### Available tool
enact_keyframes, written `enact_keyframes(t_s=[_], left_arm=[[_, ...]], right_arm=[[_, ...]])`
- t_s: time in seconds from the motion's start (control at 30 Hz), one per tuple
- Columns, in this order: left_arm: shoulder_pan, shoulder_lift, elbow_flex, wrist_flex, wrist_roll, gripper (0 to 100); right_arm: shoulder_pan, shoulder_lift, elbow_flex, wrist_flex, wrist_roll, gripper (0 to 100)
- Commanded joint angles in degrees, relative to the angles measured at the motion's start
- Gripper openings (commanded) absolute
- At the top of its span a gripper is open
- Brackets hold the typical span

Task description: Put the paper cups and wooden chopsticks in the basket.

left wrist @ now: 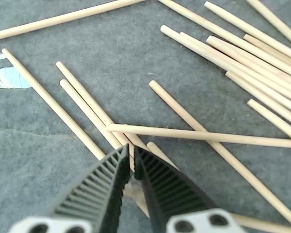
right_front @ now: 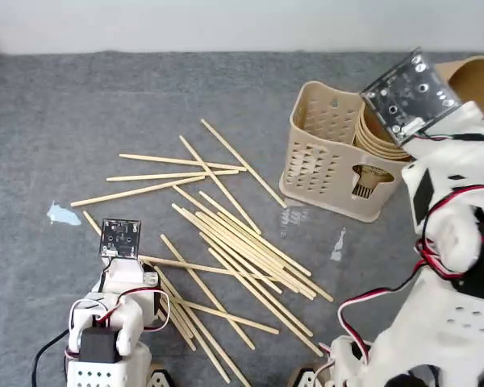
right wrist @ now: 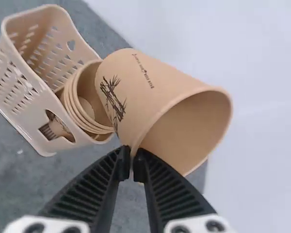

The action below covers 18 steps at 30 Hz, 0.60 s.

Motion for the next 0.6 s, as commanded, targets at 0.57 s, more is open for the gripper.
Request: enact_keyframes(t_s=[0.57], left_arm=[[0.1, -1.0, -0.5, 0.2, 0.6, 1]], right_arm=[[0.4, 8.9, -2.4, 4.5, 10.8, 0.8]])
